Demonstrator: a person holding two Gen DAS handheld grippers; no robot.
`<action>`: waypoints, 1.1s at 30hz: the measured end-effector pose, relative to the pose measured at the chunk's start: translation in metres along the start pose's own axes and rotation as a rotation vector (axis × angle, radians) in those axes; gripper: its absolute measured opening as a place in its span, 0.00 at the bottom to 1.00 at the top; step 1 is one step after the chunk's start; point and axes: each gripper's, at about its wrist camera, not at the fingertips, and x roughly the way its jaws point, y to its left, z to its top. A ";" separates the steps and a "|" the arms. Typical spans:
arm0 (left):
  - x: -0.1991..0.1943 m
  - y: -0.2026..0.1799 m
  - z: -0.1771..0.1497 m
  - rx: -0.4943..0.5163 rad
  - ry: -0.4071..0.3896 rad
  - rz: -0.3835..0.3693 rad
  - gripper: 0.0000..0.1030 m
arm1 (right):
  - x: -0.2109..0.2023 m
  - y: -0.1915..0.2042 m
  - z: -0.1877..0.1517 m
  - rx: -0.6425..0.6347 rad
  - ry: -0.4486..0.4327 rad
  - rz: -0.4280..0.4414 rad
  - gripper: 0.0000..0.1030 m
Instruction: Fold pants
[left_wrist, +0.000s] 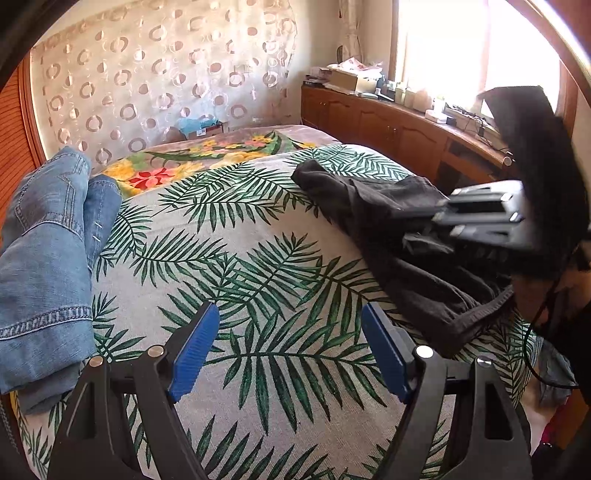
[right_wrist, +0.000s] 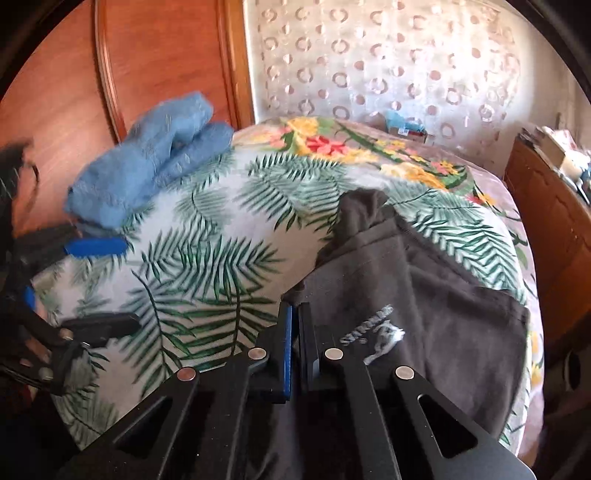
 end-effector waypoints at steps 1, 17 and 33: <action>0.001 -0.001 0.001 0.001 0.000 -0.004 0.77 | -0.009 -0.005 0.001 0.017 -0.025 -0.003 0.03; 0.026 -0.040 0.028 0.073 0.023 -0.064 0.77 | -0.044 -0.110 0.001 0.131 -0.055 -0.199 0.03; 0.043 -0.055 0.029 0.090 0.062 -0.067 0.77 | -0.022 -0.124 0.013 0.175 0.025 -0.337 0.03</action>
